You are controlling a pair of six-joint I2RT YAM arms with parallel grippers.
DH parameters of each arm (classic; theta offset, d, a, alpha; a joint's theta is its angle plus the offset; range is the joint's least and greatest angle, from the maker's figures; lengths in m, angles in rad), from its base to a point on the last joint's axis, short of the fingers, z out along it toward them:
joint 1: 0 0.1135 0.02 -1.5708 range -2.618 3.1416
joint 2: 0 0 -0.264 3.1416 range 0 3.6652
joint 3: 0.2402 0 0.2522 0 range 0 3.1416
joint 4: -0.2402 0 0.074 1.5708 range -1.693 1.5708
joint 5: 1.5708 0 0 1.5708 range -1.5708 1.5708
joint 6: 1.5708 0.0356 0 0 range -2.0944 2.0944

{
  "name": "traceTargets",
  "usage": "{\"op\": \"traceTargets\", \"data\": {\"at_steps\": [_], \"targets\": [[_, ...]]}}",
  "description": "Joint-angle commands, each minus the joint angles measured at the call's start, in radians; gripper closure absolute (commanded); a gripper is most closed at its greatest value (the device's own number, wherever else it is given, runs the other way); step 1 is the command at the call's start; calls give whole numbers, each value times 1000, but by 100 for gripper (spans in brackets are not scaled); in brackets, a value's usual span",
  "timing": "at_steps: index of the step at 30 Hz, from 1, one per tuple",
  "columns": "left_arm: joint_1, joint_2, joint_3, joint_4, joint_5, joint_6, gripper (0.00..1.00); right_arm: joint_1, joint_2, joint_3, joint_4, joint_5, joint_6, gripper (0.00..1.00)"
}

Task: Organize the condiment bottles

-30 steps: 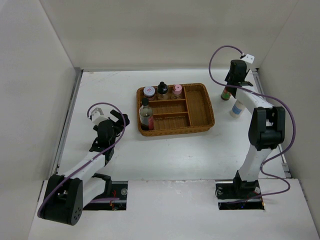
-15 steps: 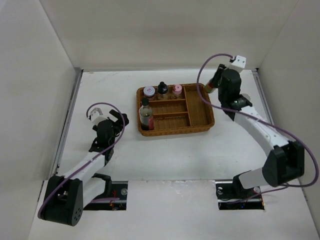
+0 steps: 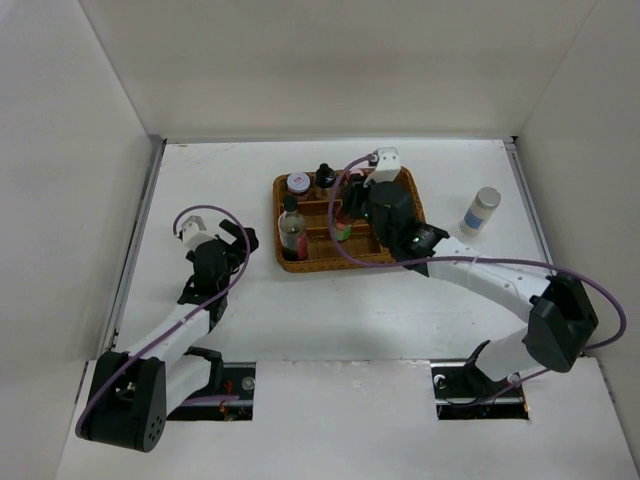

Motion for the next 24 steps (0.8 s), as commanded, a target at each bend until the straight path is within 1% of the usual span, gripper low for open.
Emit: {"op": "traceTargets", "data": {"at_steps": [1, 4, 12, 14, 18, 24], "targets": [[10, -24, -14, 45, 15, -11, 0, 36, 23, 52, 163, 6, 18, 70], [10, -40, -23, 54, 9, -11, 0, 67, 60, 49, 164, 10, 20, 70], [9, -14, -17, 60, 15, -14, 0, 123, 158, 40, 175, 47, 14, 69], [13, -11, -14, 54, 27, -14, 0, 137, 176, 34, 184, 59, 3, 68], [13, -27, -22, 60, 17, -15, 0, 168, 192, 20, 189, 98, -25, 60], [12, -30, -23, 60, 15, -15, 0, 176, 189, 4, 189, 119, -39, 44]]}}
